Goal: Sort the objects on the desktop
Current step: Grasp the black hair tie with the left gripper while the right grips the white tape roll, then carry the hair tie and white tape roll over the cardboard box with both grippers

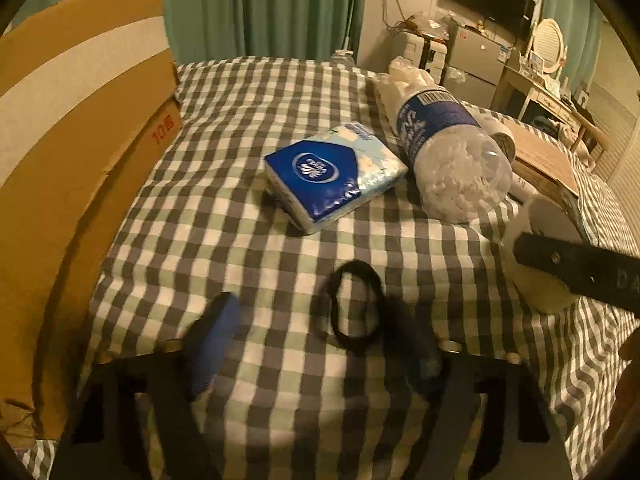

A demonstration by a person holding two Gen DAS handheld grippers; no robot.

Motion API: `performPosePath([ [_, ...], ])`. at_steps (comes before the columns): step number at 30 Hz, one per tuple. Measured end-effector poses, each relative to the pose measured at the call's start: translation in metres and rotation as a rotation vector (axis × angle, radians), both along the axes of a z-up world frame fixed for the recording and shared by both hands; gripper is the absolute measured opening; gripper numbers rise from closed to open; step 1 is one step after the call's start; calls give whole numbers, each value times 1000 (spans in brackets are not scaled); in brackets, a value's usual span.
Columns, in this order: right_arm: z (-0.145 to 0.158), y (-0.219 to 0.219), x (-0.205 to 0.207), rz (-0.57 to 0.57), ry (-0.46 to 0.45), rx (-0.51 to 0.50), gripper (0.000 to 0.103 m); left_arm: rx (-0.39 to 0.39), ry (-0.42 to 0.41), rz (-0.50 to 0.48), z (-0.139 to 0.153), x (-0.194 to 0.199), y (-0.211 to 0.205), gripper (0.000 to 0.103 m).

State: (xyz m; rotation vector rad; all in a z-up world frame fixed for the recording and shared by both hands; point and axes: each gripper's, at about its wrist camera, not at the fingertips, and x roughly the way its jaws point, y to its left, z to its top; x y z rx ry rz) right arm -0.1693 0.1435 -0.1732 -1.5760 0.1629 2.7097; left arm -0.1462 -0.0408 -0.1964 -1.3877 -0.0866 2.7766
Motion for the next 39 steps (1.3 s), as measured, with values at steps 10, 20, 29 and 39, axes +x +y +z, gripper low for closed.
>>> performPosePath([
  [10,16,13,33,-4,11,-99,84,49,-71,-29,16,9,-5,7],
  [20,42,-3,67,51,63,-137,84,40,-15,-42,51,34,7,7],
  [29,69,-4,113,31,121,-145,84,45,-23,-44,61,56,-1,7],
  [39,99,-20,147,39,158,-149,84,108,39,-114,121,73,-6,7],
])
